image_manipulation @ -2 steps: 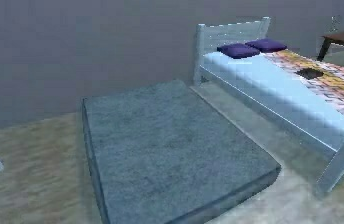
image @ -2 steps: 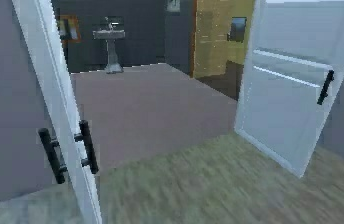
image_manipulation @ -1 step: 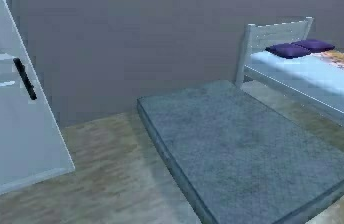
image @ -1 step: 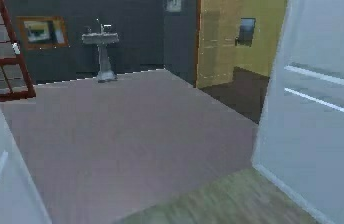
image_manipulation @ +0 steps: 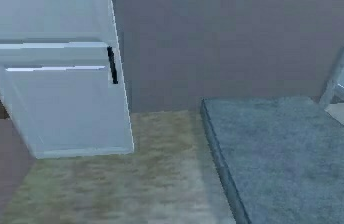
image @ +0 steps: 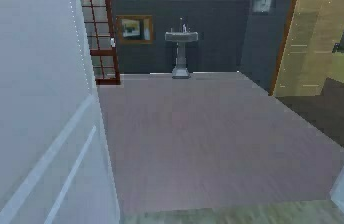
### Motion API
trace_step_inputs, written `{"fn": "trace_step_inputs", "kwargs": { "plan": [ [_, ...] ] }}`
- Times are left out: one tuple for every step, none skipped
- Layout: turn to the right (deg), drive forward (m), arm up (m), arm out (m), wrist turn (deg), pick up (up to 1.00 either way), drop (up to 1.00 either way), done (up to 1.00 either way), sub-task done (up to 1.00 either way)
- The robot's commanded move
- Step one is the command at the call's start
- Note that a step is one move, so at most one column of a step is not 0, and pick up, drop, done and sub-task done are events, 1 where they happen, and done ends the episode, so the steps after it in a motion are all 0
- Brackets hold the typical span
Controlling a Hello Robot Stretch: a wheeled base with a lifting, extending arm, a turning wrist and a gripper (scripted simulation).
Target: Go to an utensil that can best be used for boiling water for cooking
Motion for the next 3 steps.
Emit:
{"fn": "trace_step_inputs", "kwargs": {
  "plan": [
    [0.0,1.0,0.0,0.0,0.0,0.0,0.0,0.0,0.0],
    [-6.0,0.0,0.0,0.0,0.0,0.0,0.0,0.0,0.0],
    [0.0,0.25,0.0,0.0,0.0,0.0,0.0,0.0,0.0]
  ]
}}
